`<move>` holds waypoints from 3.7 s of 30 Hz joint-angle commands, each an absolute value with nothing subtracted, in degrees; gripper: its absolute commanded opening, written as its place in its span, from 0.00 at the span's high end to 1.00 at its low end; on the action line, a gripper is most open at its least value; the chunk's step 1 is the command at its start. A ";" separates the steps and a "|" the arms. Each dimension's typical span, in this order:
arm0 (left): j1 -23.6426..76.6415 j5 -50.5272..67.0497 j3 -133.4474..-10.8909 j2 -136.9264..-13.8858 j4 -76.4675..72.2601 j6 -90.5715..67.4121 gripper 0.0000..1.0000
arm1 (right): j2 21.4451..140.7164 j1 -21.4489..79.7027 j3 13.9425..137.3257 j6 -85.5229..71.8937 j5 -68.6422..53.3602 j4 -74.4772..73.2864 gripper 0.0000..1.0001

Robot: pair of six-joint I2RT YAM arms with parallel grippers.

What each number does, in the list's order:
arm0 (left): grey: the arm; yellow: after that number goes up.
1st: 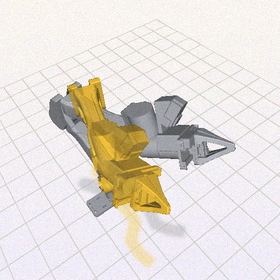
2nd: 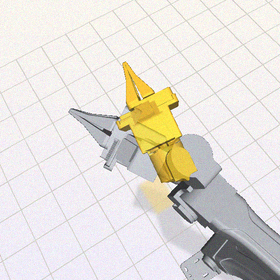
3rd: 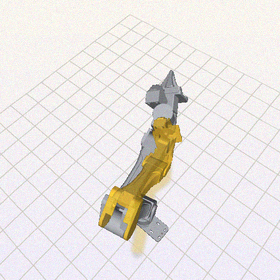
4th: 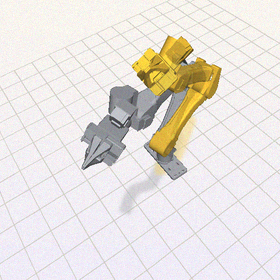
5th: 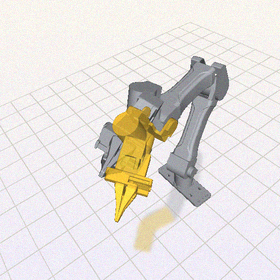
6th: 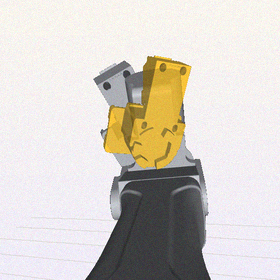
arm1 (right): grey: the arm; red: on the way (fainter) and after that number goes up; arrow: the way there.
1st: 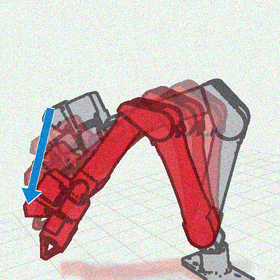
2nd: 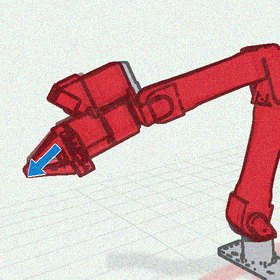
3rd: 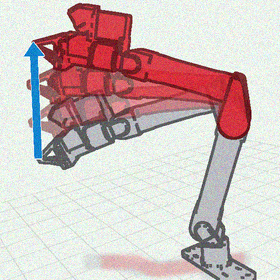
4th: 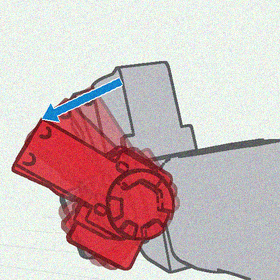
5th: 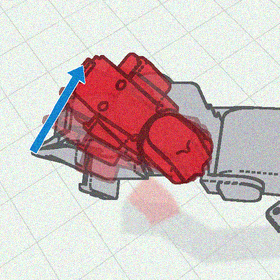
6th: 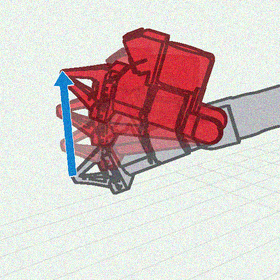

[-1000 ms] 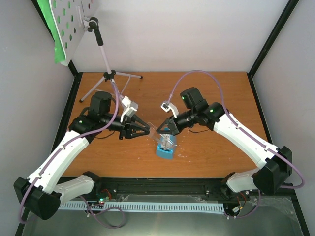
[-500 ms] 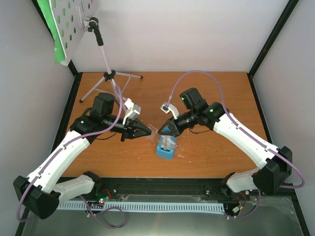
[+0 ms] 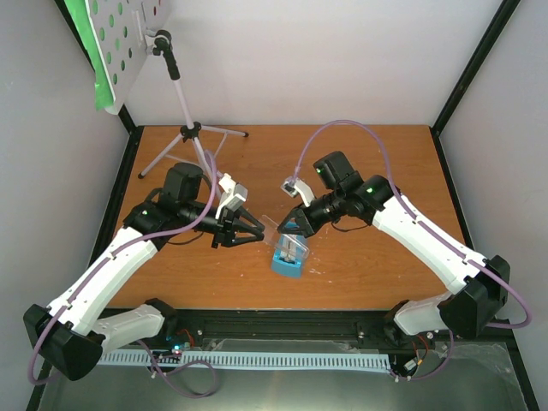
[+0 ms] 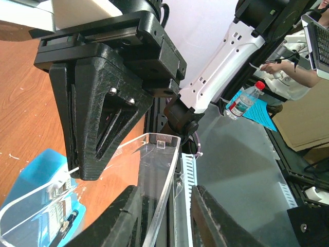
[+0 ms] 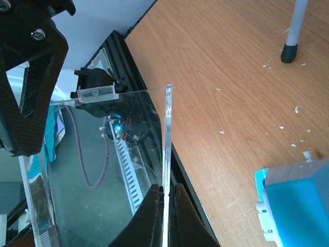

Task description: Pack up the instrument practice props

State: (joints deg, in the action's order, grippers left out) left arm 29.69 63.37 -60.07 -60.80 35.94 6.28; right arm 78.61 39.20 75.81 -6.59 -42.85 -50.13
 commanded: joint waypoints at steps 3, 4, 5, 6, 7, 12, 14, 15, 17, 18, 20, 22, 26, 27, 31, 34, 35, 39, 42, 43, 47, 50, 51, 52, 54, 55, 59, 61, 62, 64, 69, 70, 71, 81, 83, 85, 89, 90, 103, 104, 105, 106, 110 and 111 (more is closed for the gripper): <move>30.27 64.29 -61.19 -60.73 36.59 7.60 0.77 | 78.86 38.94 77.74 -6.15 -43.23 -49.93 0.97; 30.32 64.41 -61.13 -60.67 36.57 7.66 0.79 | 78.92 38.98 77.74 -6.15 -43.24 -49.88 0.97; 30.32 64.54 -61.09 -60.65 36.54 7.73 0.81 | 78.92 38.94 77.76 -6.09 -43.29 -49.85 0.97; 30.32 64.66 -61.02 -60.71 36.49 7.73 0.83 | 79.04 38.94 77.76 -6.14 -43.32 -49.84 0.97; 30.32 64.73 -60.95 -60.65 36.49 7.73 0.84 | 79.07 38.92 77.76 -6.15 -43.31 -49.79 0.97; 30.40 65.31 -61.21 -60.68 36.69 7.88 0.91 | 79.08 38.94 77.69 -5.98 -44.03 -49.29 0.97; 30.40 66.19 -61.56 -60.73 36.75 7.99 0.97 | 79.04 38.80 77.61 -6.13 -43.97 -48.91 0.97; 30.37 66.78 -61.56 -60.73 36.54 8.00 0.99 | 79.09 38.83 77.54 -6.19 -43.95 -48.73 0.97; 30.41 67.88 -61.32 -60.86 35.78 7.75 1.00 | 79.05 38.74 77.50 -6.20 -43.78 -48.36 0.97; 30.37 68.45 -61.16 -60.83 35.18 7.51 1.00 | 78.97 38.57 77.45 -6.30 -43.74 -48.16 0.97; 30.40 68.97 -60.53 -60.62 33.29 6.38 1.00 | 78.56 37.99 77.43 -6.39 -43.69 -47.57 0.96; 30.41 69.16 -59.04 -59.83 29.47 3.33 1.00 | 77.87 36.87 77.17 -7.13 -43.68 -46.56 0.84; 30.37 68.34 -56.31 -57.94 20.02 -3.75 1.00 | 74.46 33.59 74.94 -9.71 -43.47 -41.77 0.50; 30.40 67.74 -55.39 -57.31 17.09 -6.12 1.00 | 73.35 32.89 74.19 -10.50 -42.71 -40.28 0.37; 30.30 63.62 -52.65 -55.36 5.75 -14.68 1.00 | 67.93 30.49 71.08 -13.44 -39.30 -34.46 0.10; 30.19 57.68 -50.48 -54.47 -4.54 -24.51 1.00 | 63.02 29.97 67.55 -16.67 -34.51 -27.77 0.00; 30.11 55.99 -50.04 -54.48 -7.37 -27.50 1.00 | 61.22 29.97 65.67 -18.47 -33.41 -24.32 0.00; 29.89 49.53 -47.98 -54.96 -18.43 -37.83 1.00 | 54.19 29.97 58.12 -25.57 -28.88 -10.75 0.00; 28.71 42.63 -44.98 -54.86 -25.40 -47.33 1.00 | 48.80 29.96 50.39 -31.22 -24.89 1.05 0.00; 27.74 41.80 -43.05 -54.85 -29.40 -51.44 1.00 | 47.38 29.97 48.07 -32.69 -23.18 4.10 0.00; 26.11 41.07 -34.99 -55.97 -48.62 -65.57 1.00 | 44.09 29.97 41.27 -38.41 -20.70 15.21 0.00; 26.14 41.20 -35.16 -56.93 -50.57 -67.14 1.00 | 44.42 29.97 37.23 -44.60 -21.74 25.66 0.00; 26.11 41.13 -35.38 -56.93 -50.54 -67.00 1.00 | 45.16 30.01 36.28 -46.58 -22.05 28.67 0.00; 26.10 40.99 -35.56 -56.76 -50.49 -66.93 1.00 | 46.05 30.04 35.74 -48.04 -22.21 30.78 0.00; 26.12 40.60 -36.07 -56.33 -50.02 -66.49 1.00 | 48.44 30.54 35.63 -50.39 -22.26 32.94 0.00; 26.11 40.42 -36.25 -56.16 -49.70 -66.41 1.00 | 49.68 31.02 36.03 -51.00 -21.99 33.30 0.00; 26.19 39.54 -36.39 -56.12 -50.02 -67.28 1.00 | 54.40 35.35 39.36 -49.76 -19.18 34.12 0.00; 26.35 39.02 -36.17 -56.19 -50.61 -67.84 1.00 | 56.68 38.13 42.08 -47.33 -17.40 32.98 0.00; 26.44 38.76 -36.23 -56.30 -50.96 -68.04 1.00 | 57.52 39.36 43.31 -46.28 -16.27 32.17 0.00; 26.70 38.49 -36.49 -56.38 -51.34 -68.27 1.00 | 58.87 41.15 44.92 -45.02 -13.46 30.73 0.00; 26.98 37.67 -36.70 -56.53 -52.25 -68.72 1.00 | 61.92 43.10 46.06 -45.26 -10.20 32.21 0.01; 27.03 37.44 -36.73 -56.52 -52.25 -68.71 1.00 | 62.53 43.52 46.35 -45.26 -9.86 32.59 0.02; 27.06 37.29 -36.67 -56.54 -52.29 -68.73 1.00 | 63.10 43.89 46.65 -45.14 -9.68 32.84 0.03; 27.24 37.17 -36.62 -57.16 -53.52 -69.43 1.00 | 66.53 46.63 48.28 -42.66 -7.12 34.12 0.16; 27.32 37.26 -36.70 -57.22 -53.53 -69.43 1.00 | 66.53 46.84 48.26 -42.06 -6.57 34.33 0.20; 27.33 37.27 -36.68 -57.15 -53.61 -69.51 1.00 | 66.56 46.88 48.26 -41.54 -6.27 34.60 0.26; 27.42 37.35 -36.79 -57.07 -53.61 -69.61 1.00 | 66.37 46.93 48.25 -41.01 -6.08 35.27 0.34; 27.42 37.43 -36.81 -57.07 -53.54 -69.61 1.00 | 66.29 46.93 48.23 -40.92 -6.00 35.42 0.36; 27.51 36.89 -39.34 -53.54 -39.38 -62.00 0.26 | 57.82 46.91 47.12 -30.07 1.08 23.74 0.47; 27.51 36.45 -39.99 -52.89 -36.37 -59.86 0.23 | 56.16 46.89 47.03 -27.99 2.83 21.05 0.47; 27.59 35.99 -40.84 -52.27 -32.84 -57.43 0.21 | 54.21 46.93 46.99 -25.85 4.62 18.51 0.47; 27.64 35.73 -41.80 -51.83 -28.93 -54.79 0.21 | 52.50 46.93 46.98 -23.93 6.49 15.98 0.47; 28.14 33.91 -46.50 -52.69 -14.31 -45.16 0.20 | 45.64 46.93 46.93 -16.12 15.16 5.70 0.47; 28.31 33.45 -47.45 -53.41 -11.27 -43.14 0.20 | 44.28 46.93 46.95 -14.79 17.12 3.12 0.48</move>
